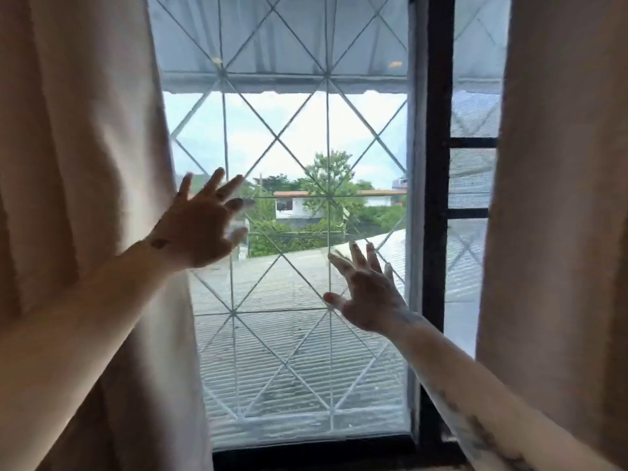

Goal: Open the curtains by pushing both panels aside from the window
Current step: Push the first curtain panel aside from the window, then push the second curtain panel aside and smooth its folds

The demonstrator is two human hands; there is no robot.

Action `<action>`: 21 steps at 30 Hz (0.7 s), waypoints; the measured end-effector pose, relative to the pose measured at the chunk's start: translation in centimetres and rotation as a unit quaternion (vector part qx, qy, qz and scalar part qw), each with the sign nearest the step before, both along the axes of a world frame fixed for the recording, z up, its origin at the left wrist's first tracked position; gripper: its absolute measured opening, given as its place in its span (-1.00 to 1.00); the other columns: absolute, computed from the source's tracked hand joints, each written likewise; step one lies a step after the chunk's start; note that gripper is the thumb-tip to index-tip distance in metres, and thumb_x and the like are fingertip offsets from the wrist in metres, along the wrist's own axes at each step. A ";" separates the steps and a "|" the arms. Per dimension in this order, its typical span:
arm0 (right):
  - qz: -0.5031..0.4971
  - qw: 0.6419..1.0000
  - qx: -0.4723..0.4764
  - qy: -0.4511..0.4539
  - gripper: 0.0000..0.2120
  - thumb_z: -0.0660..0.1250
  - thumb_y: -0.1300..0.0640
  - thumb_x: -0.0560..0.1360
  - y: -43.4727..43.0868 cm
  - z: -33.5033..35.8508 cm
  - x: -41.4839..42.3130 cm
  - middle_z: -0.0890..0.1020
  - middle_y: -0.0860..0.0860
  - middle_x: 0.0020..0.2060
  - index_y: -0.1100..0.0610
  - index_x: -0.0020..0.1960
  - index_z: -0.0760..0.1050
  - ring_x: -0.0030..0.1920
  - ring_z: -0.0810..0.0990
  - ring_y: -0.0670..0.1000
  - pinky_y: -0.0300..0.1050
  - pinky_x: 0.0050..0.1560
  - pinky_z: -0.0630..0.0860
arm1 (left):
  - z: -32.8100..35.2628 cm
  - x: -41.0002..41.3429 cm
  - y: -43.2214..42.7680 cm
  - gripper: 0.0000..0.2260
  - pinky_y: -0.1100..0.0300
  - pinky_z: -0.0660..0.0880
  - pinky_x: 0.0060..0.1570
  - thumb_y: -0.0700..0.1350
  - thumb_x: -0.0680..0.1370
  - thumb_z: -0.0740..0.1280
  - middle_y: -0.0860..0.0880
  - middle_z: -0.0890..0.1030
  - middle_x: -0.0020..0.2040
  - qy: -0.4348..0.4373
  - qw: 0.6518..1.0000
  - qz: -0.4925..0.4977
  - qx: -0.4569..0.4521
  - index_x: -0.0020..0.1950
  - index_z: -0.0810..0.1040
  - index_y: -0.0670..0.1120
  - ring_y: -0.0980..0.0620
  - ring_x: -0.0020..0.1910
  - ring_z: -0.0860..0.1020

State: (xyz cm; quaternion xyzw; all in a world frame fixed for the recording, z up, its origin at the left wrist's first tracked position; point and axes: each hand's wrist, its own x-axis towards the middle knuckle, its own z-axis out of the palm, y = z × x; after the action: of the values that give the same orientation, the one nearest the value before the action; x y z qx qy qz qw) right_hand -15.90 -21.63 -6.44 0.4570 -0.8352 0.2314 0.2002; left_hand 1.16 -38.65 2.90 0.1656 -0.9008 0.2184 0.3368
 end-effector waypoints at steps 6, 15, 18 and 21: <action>-0.065 0.997 0.038 0.014 -0.36 0.23 -0.06 0.50 10.6 -1.4 -5.5 -0.14 0.10 0.54 -0.08 0.49 0.02 0.51 -0.28 0.16 0.29 0.45 -0.18 | -4.6 -7.8 7.3 -0.54 -0.24 -0.08 0.46 0.05 0.56 0.16 -0.04 0.10 0.56 0.016 0.995 -0.081 0.048 0.45 0.26 0.02 -0.07 0.55 -0.02; -0.156 0.972 0.072 0.162 -0.44 0.19 -0.02 0.53 17.8 1.8 -11.7 -0.07 0.13 0.54 -0.01 0.47 0.09 0.52 -0.23 0.16 0.30 0.44 -0.24 | -7.2 -15.7 15.0 -0.56 -0.01 0.11 0.48 -0.11 0.58 0.19 -0.05 0.17 0.54 0.071 0.954 -0.225 0.184 0.45 0.27 -0.08 -0.04 0.53 0.07; -0.210 0.948 0.080 0.225 -0.46 0.19 -0.03 0.53 19.3 4.2 -13.9 -0.02 0.12 0.54 -0.01 0.46 0.14 0.52 -0.19 0.18 0.32 0.44 -0.22 | -8.4 -18.5 17.4 -0.56 0.03 0.17 0.49 -0.15 0.57 0.20 -0.03 0.17 0.54 0.089 0.926 -0.288 0.229 0.46 0.26 -0.08 0.01 0.53 0.08; -0.244 0.928 0.093 0.266 -0.45 0.19 -0.05 0.52 20.7 6.6 -15.3 0.00 0.11 0.54 0.00 0.47 0.15 0.52 -0.19 0.18 0.31 0.44 -0.21 | -9.6 -21.4 19.8 -0.56 0.13 0.11 0.46 -0.15 0.58 0.18 -0.02 0.14 0.54 0.097 0.901 -0.330 0.263 0.47 0.24 -0.09 0.05 0.53 0.05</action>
State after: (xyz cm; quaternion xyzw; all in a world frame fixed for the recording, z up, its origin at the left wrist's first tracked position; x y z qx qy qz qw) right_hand -31.24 -0.95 0.13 0.3008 -0.8548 -0.0333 0.4215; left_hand -20.29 -18.82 -6.73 -0.0388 -0.8916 -0.1670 0.4192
